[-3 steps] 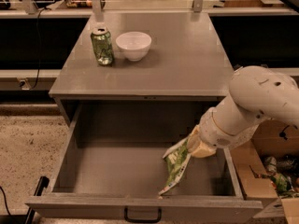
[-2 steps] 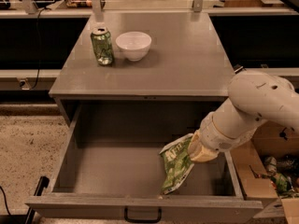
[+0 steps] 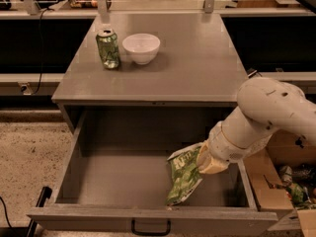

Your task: Place green jalapeno chip bag into top drawer

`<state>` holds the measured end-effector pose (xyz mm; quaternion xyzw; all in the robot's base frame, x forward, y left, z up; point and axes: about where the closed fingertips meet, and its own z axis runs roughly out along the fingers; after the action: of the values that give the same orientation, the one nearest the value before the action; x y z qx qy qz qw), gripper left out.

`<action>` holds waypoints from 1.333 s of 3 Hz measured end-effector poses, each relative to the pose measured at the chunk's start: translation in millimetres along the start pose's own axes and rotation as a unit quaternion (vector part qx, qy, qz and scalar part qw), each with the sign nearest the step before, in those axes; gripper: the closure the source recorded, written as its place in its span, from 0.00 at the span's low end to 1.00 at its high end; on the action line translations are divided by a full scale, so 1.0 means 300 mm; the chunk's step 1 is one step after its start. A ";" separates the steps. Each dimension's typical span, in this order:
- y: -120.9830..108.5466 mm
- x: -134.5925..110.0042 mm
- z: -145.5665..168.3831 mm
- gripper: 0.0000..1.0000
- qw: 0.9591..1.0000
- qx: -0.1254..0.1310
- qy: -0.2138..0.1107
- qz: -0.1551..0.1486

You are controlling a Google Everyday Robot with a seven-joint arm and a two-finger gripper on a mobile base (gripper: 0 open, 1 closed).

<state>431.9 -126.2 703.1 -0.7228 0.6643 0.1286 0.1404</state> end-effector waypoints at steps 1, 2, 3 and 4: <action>0.002 -0.002 0.000 0.60 1.000 0.000 0.001 -0.001; 0.003 -0.004 0.000 0.37 1.000 0.000 0.001 -0.002; 0.005 -0.006 -0.001 0.14 1.000 -0.001 0.002 -0.003; 0.006 -0.008 -0.001 0.00 1.000 -0.001 0.002 -0.003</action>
Offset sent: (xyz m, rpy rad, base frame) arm -0.0005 0.0004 0.0002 -0.0011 -0.0002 0.0016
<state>429.7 -124.4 704.2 -0.7254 0.6622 0.1269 0.1386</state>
